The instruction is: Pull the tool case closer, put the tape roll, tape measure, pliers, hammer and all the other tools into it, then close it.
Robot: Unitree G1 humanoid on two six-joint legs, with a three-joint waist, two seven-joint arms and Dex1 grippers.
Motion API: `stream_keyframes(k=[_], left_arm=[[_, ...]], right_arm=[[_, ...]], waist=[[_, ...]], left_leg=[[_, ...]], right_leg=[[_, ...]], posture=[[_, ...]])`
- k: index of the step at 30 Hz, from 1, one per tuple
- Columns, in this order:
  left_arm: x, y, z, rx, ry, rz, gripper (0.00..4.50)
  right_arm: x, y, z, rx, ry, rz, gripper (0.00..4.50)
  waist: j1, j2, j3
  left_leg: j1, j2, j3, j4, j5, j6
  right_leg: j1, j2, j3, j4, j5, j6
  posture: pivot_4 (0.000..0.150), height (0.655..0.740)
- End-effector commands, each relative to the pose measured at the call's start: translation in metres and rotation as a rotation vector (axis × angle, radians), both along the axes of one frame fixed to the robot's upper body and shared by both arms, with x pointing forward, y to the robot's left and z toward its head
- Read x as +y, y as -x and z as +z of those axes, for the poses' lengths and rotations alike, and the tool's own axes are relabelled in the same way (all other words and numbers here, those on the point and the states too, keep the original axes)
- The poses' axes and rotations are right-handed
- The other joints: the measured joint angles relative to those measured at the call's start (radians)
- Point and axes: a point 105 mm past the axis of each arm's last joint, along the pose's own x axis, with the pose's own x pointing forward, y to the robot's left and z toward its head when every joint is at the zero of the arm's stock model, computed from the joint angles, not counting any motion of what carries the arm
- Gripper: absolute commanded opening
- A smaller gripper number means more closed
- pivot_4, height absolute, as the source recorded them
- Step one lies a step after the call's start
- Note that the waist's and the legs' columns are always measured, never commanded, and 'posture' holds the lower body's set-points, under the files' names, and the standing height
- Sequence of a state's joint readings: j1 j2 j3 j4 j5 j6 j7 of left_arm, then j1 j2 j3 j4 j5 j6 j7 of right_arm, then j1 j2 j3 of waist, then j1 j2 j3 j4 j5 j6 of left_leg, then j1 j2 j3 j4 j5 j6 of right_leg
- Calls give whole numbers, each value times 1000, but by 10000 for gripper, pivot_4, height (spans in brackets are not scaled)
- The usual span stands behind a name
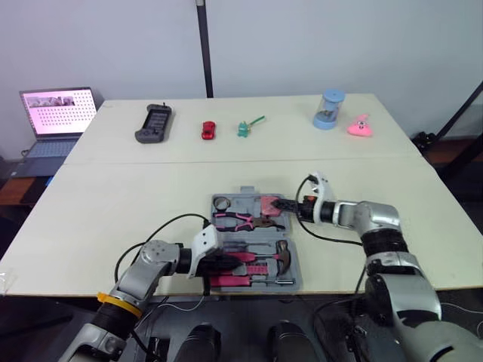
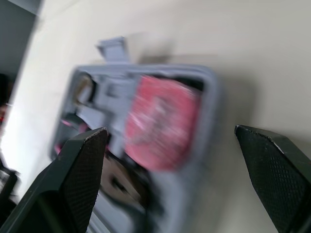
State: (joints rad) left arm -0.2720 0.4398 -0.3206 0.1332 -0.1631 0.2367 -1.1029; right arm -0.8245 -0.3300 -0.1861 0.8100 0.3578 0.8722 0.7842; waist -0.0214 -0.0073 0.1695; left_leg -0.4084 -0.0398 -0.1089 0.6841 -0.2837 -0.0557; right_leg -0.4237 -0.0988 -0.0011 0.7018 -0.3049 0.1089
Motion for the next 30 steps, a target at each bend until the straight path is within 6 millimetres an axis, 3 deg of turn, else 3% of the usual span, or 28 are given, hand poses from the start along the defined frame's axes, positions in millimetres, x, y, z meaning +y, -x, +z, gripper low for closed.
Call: stream_keyframes(k=[1, 7, 11, 16, 18, 20, 25, 30], left_arm=[[7, 16, -33, 108, -108, 5, 0], [17, 18, -35, 111, -114, 38, 0], [22, 14, -26, 92, -85, 71, 0], [30, 5, 15, 22, 30, 111, 0], [36, 1, 51, 18, 168, 143, 0], [44, 3, 69, 26, 230, 152, 0], [81, 8, 89, 79, 237, 238, 0], [139, 19, 109, 105, 280, 373, 0]], right_arm=[[20, -7, 12, -18, -135, 15, 44385], [19, -8, 39, -30, -314, 41, 44385], [16, -2, 54, -51, -386, 99, 44385], [18, 11, 65, -73, -416, 204, 44385], [20, 19, 74, -85, -453, 266, 44385], [19, 27, 82, -104, -486, 315, 44385], [12, 48, 95, -129, -513, 410, 44385], [1, 83, 100, -118, -496, 506, 44385]], waist=[[0, 0, -2], [-21, 2, -3], [-25, 2, -3], [-35, 3, -3], [-35, 2, -3], [-34, 2, -2], [-31, 3, -2], [-23, 2, -2]], left_leg=[[0, 0, 0, 0, 0, 0], [0, 0, -1, -1, 0, 1], [0, 1, -1, -1, -1, 1], [0, 2, -2, -2, -1, 2], [-1, 2, -2, -2, -1, 2], [-2, 2, -2, -1, -1, 2], [-2, 2, -2, -1, -1, 2], [-2, 2, -3, -1, -1, 2]], right_leg=[[0, 0, 0, 0, 0, 0], [0, 1, 0, 0, 0, 0], [0, 1, 0, 0, 0, 0], [-2, 2, 1, 0, 0, 0], [-2, 2, 1, 0, 0, 0], [-3, 1, 1, 0, 0, 0], [-3, 1, 1, -1, 0, 0], [-3, 1, 1, -1, 0, 0]], posture=[[1500, 6741], [1500, 6741], [1500, 6741], [1500, 6741], [1500, 6741], [1500, 6741], [1500, 6741], [1500, 6741]])
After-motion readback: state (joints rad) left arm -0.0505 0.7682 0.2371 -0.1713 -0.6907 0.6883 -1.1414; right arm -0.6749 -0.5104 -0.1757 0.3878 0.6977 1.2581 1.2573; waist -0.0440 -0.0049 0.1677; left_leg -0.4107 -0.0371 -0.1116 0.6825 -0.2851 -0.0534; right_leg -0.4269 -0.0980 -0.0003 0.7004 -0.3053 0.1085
